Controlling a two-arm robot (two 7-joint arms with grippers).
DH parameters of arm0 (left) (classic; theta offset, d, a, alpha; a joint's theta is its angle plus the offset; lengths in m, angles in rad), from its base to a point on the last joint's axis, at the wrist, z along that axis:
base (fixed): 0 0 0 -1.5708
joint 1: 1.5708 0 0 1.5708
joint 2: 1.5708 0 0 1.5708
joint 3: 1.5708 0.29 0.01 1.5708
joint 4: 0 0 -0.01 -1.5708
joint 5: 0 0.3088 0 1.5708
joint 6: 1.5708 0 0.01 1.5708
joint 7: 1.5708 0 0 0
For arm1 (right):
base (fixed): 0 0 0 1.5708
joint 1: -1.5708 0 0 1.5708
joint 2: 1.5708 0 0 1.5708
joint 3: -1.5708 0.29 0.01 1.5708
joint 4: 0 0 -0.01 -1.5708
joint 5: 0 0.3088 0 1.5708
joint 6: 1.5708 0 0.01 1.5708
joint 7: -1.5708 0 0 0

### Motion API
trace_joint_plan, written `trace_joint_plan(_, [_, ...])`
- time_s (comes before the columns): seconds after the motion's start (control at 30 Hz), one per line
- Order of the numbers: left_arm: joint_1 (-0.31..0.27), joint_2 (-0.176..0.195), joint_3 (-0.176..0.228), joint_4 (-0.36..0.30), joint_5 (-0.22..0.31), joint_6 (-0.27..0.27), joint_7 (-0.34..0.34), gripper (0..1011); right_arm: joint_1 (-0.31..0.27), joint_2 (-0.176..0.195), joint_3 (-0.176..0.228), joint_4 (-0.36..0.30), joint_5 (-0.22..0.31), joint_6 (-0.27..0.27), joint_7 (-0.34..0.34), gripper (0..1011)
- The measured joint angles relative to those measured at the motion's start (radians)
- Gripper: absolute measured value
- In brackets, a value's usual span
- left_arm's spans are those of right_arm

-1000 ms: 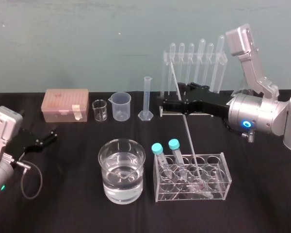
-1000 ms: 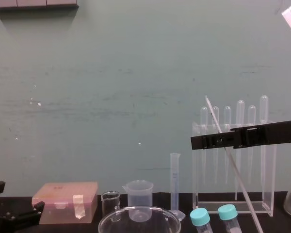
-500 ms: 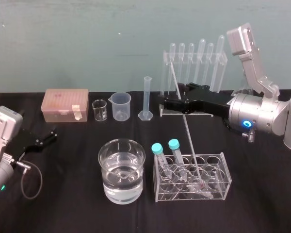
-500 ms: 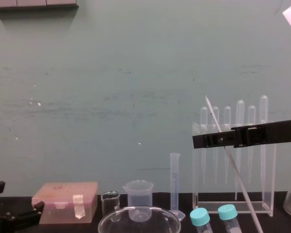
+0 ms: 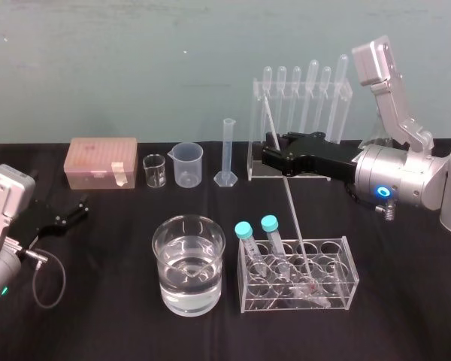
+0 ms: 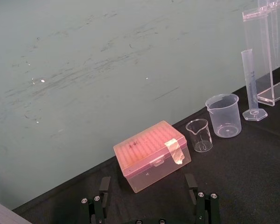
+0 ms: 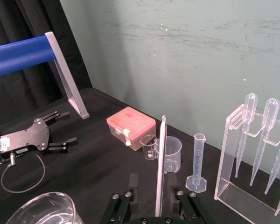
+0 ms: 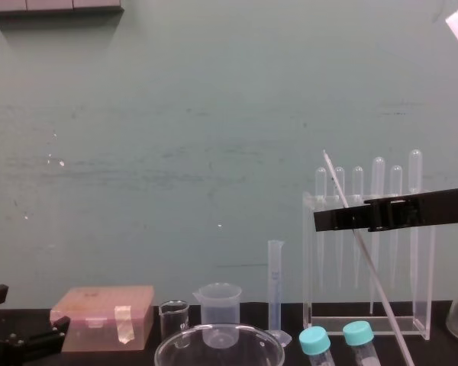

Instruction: Hold the thermometer with one hand and immerse one end into the beaker, then reinsert it into the test tube rack.

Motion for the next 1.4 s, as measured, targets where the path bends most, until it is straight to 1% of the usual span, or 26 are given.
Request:
trace_joint_plan(0.03, [0.0,0.0,0.0,0.0,0.0,0.0,0.0,1008,0.0,0.0,0.0,0.0,0.0,0.0,0.0,388])
trace_joint_plan(0.07, [0.0,0.0,0.0,0.0,0.0,0.0,0.0,1008,0.0,0.0,0.0,0.0,0.0,0.0,0.0,339])
trace_joint_plan(0.1, [0.0,0.0,0.0,0.0,0.0,0.0,0.0,1008,0.0,0.0,0.0,0.0,0.0,0.0,0.0,319])
trace_joint_plan(0.17, [0.0,0.0,0.0,0.0,0.0,0.0,0.0,1008,0.0,0.0,0.0,0.0,0.0,0.0,0.0,243])
trace_joint_plan(0.23, [0.0,0.0,0.0,0.0,0.0,0.0,0.0,1008,0.0,0.0,0.0,0.0,0.0,0.0,0.0,200])
trace_joint_plan(0.33, [0.0,0.0,0.0,0.0,0.0,0.0,0.0,1008,0.0,0.0,0.0,0.0,0.0,0.0,0.0,87])
trace_joint_plan(0.37, [0.0,0.0,0.0,0.0,0.0,0.0,0.0,1008,0.0,0.0,0.0,0.0,0.0,0.0,0.0,87])
trace_joint_plan(0.43, [0.0,0.0,0.0,0.0,0.0,0.0,0.0,1008,0.0,0.0,0.0,0.0,0.001,0.0,0.0,52])
trace_joint_plan(0.53, [0.0,0.0,0.0,0.0,0.0,0.0,0.0,1008,0.0,0.0,0.0,0.0,0.001,0.0,0.0,53])
trace_joint_plan(0.7, [0.0,0.0,0.0,0.0,0.0,0.0,0.0,1008,-0.019,-0.005,0.014,-0.007,0.015,-0.025,0.003,53])
trace_joint_plan(0.83, [0.0,0.0,0.0,0.0,0.0,0.0,0.0,1008,-0.049,-0.004,0.032,-0.036,0.016,-0.108,0.017,53])
trace_joint_plan(0.87, [0.0,0.0,0.0,0.0,0.0,0.0,0.0,1008,-0.061,0.0,0.039,-0.05,0.006,-0.15,0.025,53])
trace_joint_plan(0.97, [0.0,0.0,0.0,0.0,0.0,0.0,0.0,1008,-0.082,0.009,0.052,-0.076,-0.016,-0.22,0.038,52])
trace_joint_plan(1.0, [0.0,0.0,0.0,0.0,0.0,0.0,0.0,1008,-0.1,0.018,0.062,-0.097,-0.034,-0.27,0.047,52])
trace_joint_plan(1.1, [0.0,0.0,0.0,0.0,0.0,0.0,0.0,1008,-0.131,0.03,0.083,-0.129,-0.055,-0.34,0.057,52])
trace_joint_plan(1.13, [0.0,0.0,0.0,0.0,0.0,0.0,0.0,1008,-0.154,0.034,0.102,-0.147,-0.057,-0.379,0.059,52])
trace_joint_plan(1.2, [0.0,0.0,0.0,0.0,0.0,0.0,0.0,1008,-0.175,0.034,0.121,-0.163,-0.052,-0.409,0.06,52])
trace_joint_plan(1.23, [0.0,0.0,0.0,0.0,0.0,0.0,0.0,1008,-0.201,0.032,0.145,-0.177,-0.035,-0.438,0.062,52])
trace_joint_plan(1.3, [0.0,0.0,0.0,0.0,0.0,0.0,0.0,1008,-0.224,0.028,0.169,-0.192,-0.012,-0.459,0.065,52])
trace_joint_plan(1.33, [0.0,0.0,0.0,0.0,0.0,0.0,0.0,1008,-0.224,0.028,0.169,-0.192,-0.012,-0.459,0.065,52])
trace_joint_plan(1.37, [0.0,0.0,0.0,0.0,0.0,0.0,0.0,1008,-0.251,0.022,0.201,-0.207,0.019,-0.481,0.071,52])
trace_joint_plan(1.4, [0.0,0.0,0.0,0.0,0.0,0.0,0.0,1008,-0.255,0.02,0.21,-0.209,0.026,-0.485,0.074,52])
